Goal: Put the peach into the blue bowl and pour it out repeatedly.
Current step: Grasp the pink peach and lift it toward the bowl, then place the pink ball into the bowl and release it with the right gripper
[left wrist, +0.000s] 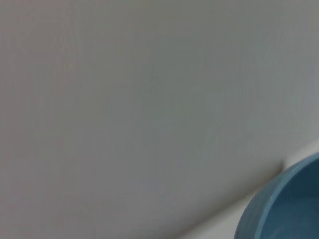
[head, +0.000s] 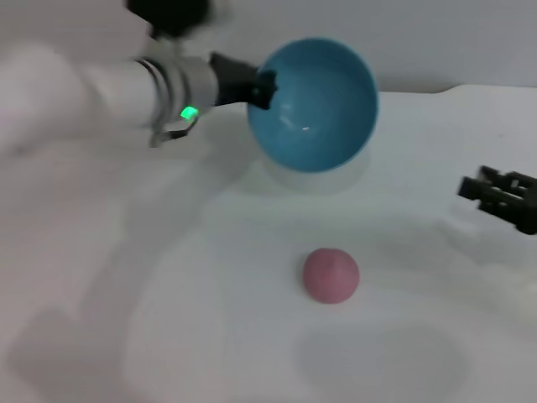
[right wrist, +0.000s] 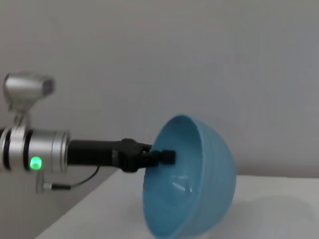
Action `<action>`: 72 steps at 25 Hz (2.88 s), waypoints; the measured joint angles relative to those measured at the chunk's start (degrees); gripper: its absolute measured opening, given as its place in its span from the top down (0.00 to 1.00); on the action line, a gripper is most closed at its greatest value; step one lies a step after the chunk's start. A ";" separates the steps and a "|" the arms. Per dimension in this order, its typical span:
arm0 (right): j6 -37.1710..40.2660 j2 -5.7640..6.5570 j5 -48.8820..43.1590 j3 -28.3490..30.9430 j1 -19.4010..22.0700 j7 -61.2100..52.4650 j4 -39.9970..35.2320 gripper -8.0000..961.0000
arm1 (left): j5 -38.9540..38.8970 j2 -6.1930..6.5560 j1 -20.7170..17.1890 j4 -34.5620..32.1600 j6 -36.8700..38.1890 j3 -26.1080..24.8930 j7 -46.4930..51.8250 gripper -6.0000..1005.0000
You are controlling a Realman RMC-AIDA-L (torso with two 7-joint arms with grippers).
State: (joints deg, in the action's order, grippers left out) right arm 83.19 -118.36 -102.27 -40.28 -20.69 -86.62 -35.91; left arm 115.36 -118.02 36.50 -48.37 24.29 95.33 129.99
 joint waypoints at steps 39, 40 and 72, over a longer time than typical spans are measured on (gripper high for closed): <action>-31.58 -1.26 -2.28 -58.05 -21.89 -16.70 7.24 0.49 | 24.66 0.13 -10.12 -18.02 45.96 -24.86 20.22 0.99; -31.61 -1.12 -1.69 -57.90 -21.51 -16.70 7.02 0.49 | 24.65 0.13 -9.94 -18.01 46.02 -24.75 20.22 0.99; 3.30 -0.41 0.16 -19.69 -5.06 3.42 -16.91 0.94 | 21.89 -0.50 5.30 -5.15 39.41 -2.10 29.01 0.99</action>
State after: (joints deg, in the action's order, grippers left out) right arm 86.49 -118.77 -102.11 -59.97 -25.75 -83.20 -52.82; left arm 137.25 -118.53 41.81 -53.53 63.69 93.23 159.00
